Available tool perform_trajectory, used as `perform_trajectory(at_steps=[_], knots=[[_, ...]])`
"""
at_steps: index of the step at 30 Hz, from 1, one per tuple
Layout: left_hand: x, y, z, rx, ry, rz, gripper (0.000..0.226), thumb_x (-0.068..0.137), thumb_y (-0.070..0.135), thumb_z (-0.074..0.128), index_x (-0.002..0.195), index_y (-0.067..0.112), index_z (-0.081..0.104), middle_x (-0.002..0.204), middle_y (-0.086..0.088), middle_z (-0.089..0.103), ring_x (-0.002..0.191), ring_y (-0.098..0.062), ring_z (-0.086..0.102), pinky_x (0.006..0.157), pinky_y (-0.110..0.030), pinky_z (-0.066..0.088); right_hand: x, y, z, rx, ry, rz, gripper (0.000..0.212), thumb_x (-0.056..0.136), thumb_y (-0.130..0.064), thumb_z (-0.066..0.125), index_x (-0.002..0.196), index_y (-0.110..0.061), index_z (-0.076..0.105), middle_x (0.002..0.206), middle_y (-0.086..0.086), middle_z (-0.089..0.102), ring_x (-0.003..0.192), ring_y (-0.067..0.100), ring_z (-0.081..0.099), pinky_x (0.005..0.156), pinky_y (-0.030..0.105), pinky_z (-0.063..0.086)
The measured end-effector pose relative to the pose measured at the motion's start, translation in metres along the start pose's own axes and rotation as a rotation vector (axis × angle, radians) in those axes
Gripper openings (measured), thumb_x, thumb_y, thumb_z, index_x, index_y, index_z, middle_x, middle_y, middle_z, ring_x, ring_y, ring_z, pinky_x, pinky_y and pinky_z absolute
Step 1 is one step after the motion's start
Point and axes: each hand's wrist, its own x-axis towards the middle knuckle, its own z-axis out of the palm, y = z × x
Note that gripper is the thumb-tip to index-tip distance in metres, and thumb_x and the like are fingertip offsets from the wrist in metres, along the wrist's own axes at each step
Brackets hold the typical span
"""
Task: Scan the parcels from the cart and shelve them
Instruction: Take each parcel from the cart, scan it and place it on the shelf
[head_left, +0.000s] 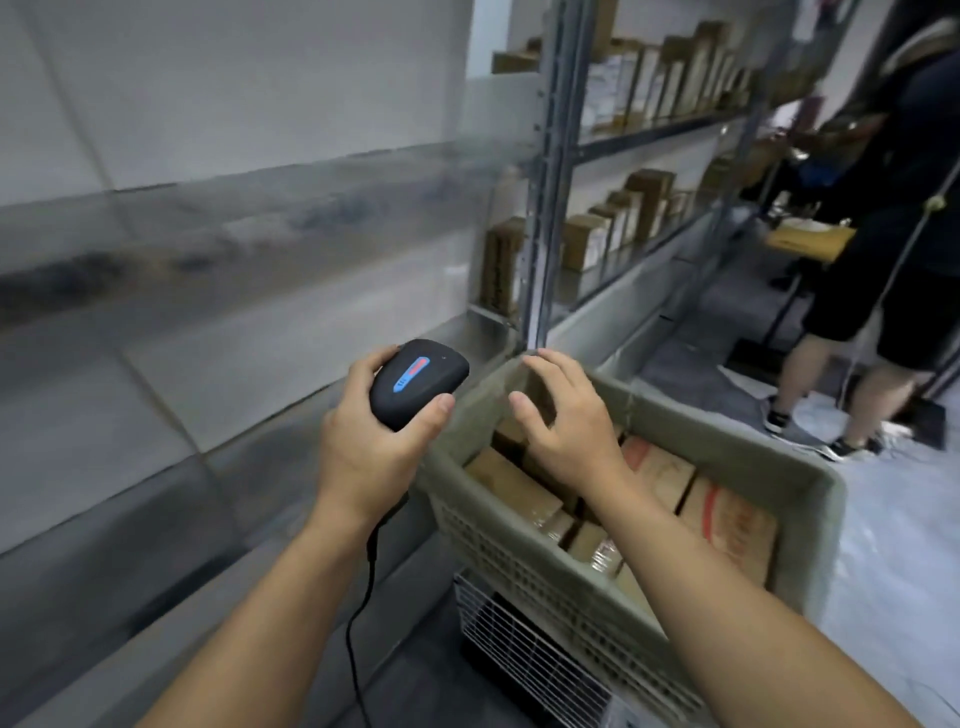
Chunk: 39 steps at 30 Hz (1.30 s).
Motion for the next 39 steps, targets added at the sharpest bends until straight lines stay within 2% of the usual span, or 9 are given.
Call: perform_trajectory(at_steps=[4, 7, 12, 20, 24, 28, 33, 36, 39], knots=[[-0.003, -0.006, 0.032, 0.008, -0.069, -0.042, 0.053, 0.064, 0.056, 0.078, 0.112, 0.057, 0.055, 0.101, 0.034, 0.069, 0.088, -0.012, 0.072, 0.085, -0.044, 0.060, -0.023, 0.033, -0.010, -0.003, -0.023, 0.135, 0.064, 0.091, -0.057, 0.041, 0.139, -0.017, 0.056, 0.148, 0.002, 0.049, 0.140, 0.015, 0.039, 0.116, 0.036, 0.033], [-0.001, -0.015, 0.051, 0.005, -0.110, -0.077, 0.059, 0.065, 0.053, 0.078, 0.119, 0.047, 0.057, 0.097, 0.027, 0.071, 0.085, -0.016, 0.073, 0.084, -0.041, 0.060, -0.034, 0.053, -0.014, -0.014, -0.035, 0.217, 0.065, 0.092, -0.058, 0.041, 0.140, -0.017, 0.055, 0.148, 0.002, 0.048, 0.140, 0.014, 0.038, 0.114, 0.027, 0.028], [0.008, -0.034, 0.085, -0.007, -0.193, -0.116, 0.050, 0.067, 0.049, 0.080, 0.111, 0.055, 0.055, 0.095, 0.029, 0.071, 0.081, -0.016, 0.073, 0.080, -0.034, 0.059, -0.039, 0.085, -0.015, -0.022, -0.023, 0.336, 0.047, 0.099, -0.035, 0.058, 0.142, -0.016, 0.053, 0.149, 0.002, 0.046, 0.140, 0.015, 0.038, 0.112, 0.024, 0.025], [0.058, -0.075, 0.137, -0.020, -0.283, -0.165, 0.051, 0.060, 0.060, 0.078, 0.104, 0.065, 0.054, 0.103, 0.019, 0.072, 0.089, -0.020, 0.073, 0.084, -0.051, 0.060, -0.017, 0.138, 0.014, -0.026, -0.050, 0.555, 0.053, 0.100, -0.037, 0.057, 0.148, -0.017, 0.046, 0.153, 0.002, 0.041, 0.143, 0.016, 0.035, 0.112, 0.024, 0.023], [0.091, -0.106, 0.157, -0.027, -0.338, -0.214, 0.050, 0.065, 0.050, 0.081, 0.105, 0.063, 0.054, 0.102, 0.022, 0.070, 0.091, -0.014, 0.071, 0.084, -0.049, 0.060, 0.005, 0.165, 0.045, -0.009, -0.086, 0.691, 0.059, 0.100, -0.041, 0.056, 0.152, -0.019, 0.039, 0.158, 0.002, 0.033, 0.146, 0.018, 0.030, 0.115, 0.029, 0.024], [0.125, -0.140, 0.173, 0.011, -0.408, -0.257, 0.052, 0.063, 0.058, 0.078, 0.108, 0.066, 0.051, 0.108, 0.017, 0.070, 0.092, -0.018, 0.071, 0.084, -0.051, 0.060, 0.026, 0.192, 0.083, -0.012, -0.113, 0.843, 0.063, 0.100, -0.047, 0.054, 0.155, -0.023, 0.034, 0.161, 0.003, 0.027, 0.149, 0.021, 0.025, 0.120, 0.038, 0.025], [0.159, -0.178, 0.187, 0.055, -0.475, -0.292, 0.050, 0.068, 0.050, 0.079, 0.106, 0.066, 0.051, 0.104, 0.032, 0.066, 0.090, -0.008, 0.070, 0.080, -0.042, 0.061, 0.051, 0.223, 0.125, -0.083, -0.179, 1.037, 0.068, 0.097, -0.053, 0.054, 0.156, -0.029, 0.029, 0.165, 0.007, 0.018, 0.151, 0.029, 0.016, 0.120, 0.046, 0.022], [0.175, -0.195, 0.195, 0.085, -0.512, -0.331, 0.050, 0.066, 0.055, 0.077, 0.105, 0.069, 0.049, 0.105, 0.019, 0.070, 0.088, -0.013, 0.072, 0.081, -0.041, 0.061, 0.061, 0.241, 0.147, -0.136, -0.239, 1.156, 0.075, 0.093, -0.062, 0.054, 0.156, -0.036, 0.023, 0.166, 0.009, 0.009, 0.152, 0.033, 0.008, 0.121, 0.055, 0.020], [0.188, -0.209, 0.200, 0.103, -0.551, -0.360, 0.050, 0.064, 0.063, 0.074, 0.106, 0.072, 0.047, 0.109, 0.015, 0.069, 0.088, -0.018, 0.073, 0.080, -0.043, 0.062, 0.070, 0.253, 0.164, -0.213, -0.325, 1.256, 0.082, 0.088, -0.072, 0.052, 0.156, -0.041, 0.018, 0.167, 0.010, 0.002, 0.152, 0.035, 0.004, 0.120, 0.057, 0.020]])
